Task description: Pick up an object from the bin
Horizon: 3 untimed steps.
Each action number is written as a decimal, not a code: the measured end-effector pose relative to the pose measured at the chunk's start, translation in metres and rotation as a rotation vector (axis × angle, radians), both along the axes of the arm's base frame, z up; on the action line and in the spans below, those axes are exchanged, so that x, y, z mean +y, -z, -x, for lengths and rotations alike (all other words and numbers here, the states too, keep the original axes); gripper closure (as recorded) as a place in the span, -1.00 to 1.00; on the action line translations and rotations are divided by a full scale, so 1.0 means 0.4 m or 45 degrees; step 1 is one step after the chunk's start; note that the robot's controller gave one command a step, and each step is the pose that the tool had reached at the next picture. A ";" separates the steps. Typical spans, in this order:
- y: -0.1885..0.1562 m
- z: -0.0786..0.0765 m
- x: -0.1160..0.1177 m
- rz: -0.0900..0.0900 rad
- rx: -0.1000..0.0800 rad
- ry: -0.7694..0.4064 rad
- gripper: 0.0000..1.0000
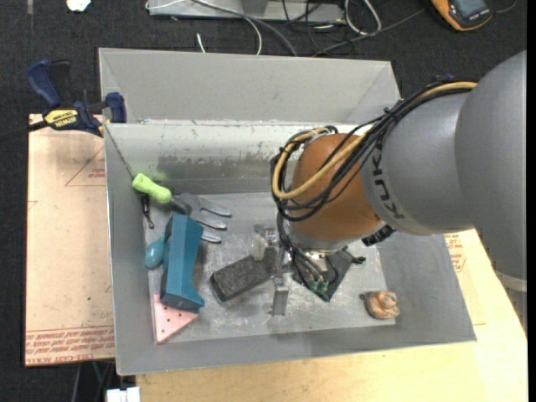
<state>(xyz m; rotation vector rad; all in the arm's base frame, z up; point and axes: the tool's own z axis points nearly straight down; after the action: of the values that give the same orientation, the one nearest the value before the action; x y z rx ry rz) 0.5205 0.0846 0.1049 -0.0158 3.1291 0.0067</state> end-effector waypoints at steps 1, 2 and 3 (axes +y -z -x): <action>0.070 0.046 0.047 0.004 -0.004 -0.222 -1.00; 0.081 -0.007 0.025 -0.001 0.001 -0.133 -1.00; 0.081 -0.040 0.019 0.000 -0.002 -0.130 -1.00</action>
Offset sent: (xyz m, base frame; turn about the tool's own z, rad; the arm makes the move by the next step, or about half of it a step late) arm 0.0089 0.0044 -0.0349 -0.0846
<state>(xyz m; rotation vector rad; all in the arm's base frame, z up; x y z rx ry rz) 0.5365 0.0924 0.0725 -0.1749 3.1232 0.0078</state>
